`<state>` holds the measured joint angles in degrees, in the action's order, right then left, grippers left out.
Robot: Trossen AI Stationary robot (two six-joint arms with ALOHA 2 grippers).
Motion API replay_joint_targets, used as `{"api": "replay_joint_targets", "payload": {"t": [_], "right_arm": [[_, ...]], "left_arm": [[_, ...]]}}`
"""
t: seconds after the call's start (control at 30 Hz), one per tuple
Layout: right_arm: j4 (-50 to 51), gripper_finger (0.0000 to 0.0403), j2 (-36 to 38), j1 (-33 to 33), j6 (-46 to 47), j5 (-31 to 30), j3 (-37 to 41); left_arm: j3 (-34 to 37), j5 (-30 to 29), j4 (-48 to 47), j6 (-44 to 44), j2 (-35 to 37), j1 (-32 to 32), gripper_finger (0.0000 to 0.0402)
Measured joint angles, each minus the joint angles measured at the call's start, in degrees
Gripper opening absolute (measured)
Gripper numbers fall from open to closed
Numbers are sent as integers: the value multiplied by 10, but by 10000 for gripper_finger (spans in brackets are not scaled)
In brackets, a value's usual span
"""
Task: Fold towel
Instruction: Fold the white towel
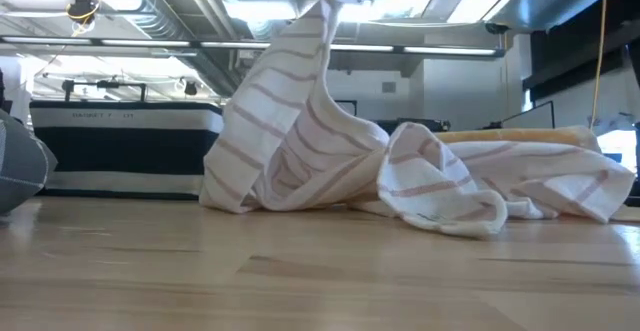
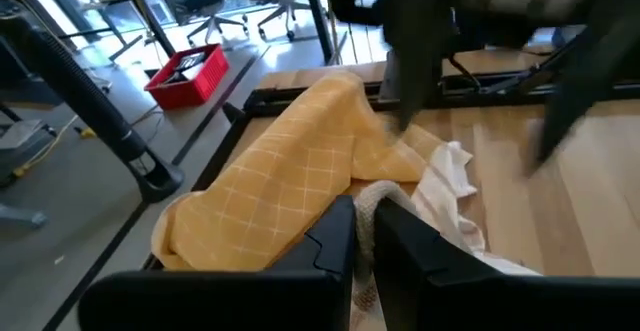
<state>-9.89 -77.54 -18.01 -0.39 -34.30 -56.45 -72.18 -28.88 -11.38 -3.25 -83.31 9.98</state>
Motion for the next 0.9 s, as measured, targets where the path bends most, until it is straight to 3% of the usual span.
{"api": "replay_joint_targets", "payload": {"t": [0.27, 0.43, 0.53, 0.7, 0.9], "right_arm": [[-47, 198, -40, 45, 15, 42, 0], [-16, 187, -41, 61, 14, 43, 0], [-19, 146, -41, 61, -17, 56, 0], [-22, 20, -41, 60, -53, 83, 0], [-9, 9, -38, 60, -64, 72, 0]], "left_arm": [[0, 0, 1, -1, 4, 6, 21], [0, -2, -2, -2, 4, 13, 21], [0, -2, -2, -16, 4, 21, 21], [0, -2, -2, -26, 4, 24, 21], [-1, 3, -16, -17, 4, 18, 30]]}}
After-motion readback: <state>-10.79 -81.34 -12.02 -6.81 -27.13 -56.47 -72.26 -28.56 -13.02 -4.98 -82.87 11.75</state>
